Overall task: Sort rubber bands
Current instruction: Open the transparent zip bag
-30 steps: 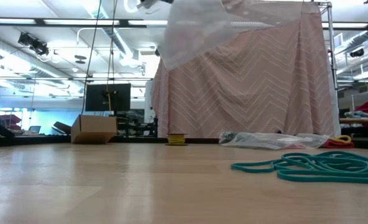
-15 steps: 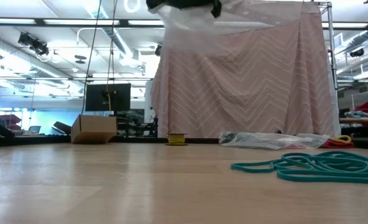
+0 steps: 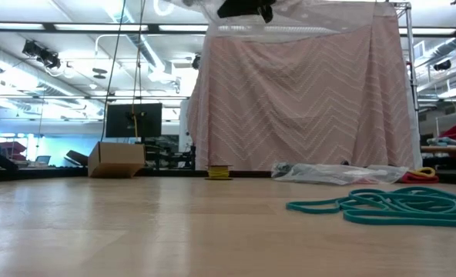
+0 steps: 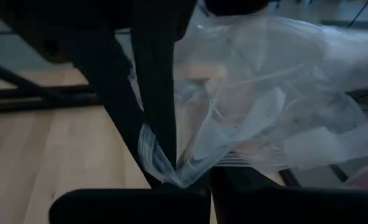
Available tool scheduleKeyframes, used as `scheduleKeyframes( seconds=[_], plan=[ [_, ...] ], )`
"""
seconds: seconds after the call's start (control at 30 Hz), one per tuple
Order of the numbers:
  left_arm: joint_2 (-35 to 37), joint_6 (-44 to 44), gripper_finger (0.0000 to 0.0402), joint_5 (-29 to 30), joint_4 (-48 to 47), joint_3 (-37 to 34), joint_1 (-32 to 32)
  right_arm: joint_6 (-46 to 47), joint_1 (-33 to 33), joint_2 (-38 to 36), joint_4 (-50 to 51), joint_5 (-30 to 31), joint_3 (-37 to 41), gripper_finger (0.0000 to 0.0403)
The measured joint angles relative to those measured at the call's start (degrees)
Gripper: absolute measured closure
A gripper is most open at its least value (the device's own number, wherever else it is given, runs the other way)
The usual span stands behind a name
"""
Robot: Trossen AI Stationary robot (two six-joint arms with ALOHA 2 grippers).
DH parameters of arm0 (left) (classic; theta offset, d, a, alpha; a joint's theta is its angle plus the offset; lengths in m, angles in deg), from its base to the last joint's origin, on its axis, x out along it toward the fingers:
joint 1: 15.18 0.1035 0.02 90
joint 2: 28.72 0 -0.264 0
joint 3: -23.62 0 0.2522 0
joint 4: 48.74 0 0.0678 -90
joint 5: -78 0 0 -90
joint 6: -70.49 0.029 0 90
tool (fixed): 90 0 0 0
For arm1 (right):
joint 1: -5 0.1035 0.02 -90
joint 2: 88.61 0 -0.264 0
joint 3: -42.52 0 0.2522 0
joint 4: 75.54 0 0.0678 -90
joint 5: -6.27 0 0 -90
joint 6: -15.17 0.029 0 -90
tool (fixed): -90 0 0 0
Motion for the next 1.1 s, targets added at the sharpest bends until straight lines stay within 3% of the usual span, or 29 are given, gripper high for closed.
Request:
scheduleKeyframes(
  seconds=[0.4,0.73,0.8,0.87,0.93,1.1],
  plan=[
    [0.2,1.7,0.0401,10.2,1.6,4.8,0.4,-2.7,-0.1,-0.1,-14.1,2.9,0.0,0.0403],
    [0.0,8.5,0.0401,17.4,1.3,13.1,0.4,-3.9,0.3,-0.8,-25.7,3.0,-0.2,0.0403],
    [0.0,10.0,0.0401,22.1,0.9,14.1,0.4,-4.3,0.6,-0.8,-26.2,2.3,-0.1,0.0403],
    [0.0,10.7,0.0401,27.3,-0.2,15.2,1.2,-5.1,1.7,-0.9,-25.9,-2.1,0.0,0.0403],
    [0.0,11.3,0.0401,28.2,-0.6,16.1,2.1,-5.3,2.8,-1.1,-25.3,-4.3,0.0,0.0403],
    [0.0,7.8,0.0401,21.2,-2.5,16.8,2.7,-8.5,4.1,-1.2,-25.3,3.3,0.0,0.0403]
  ],
)
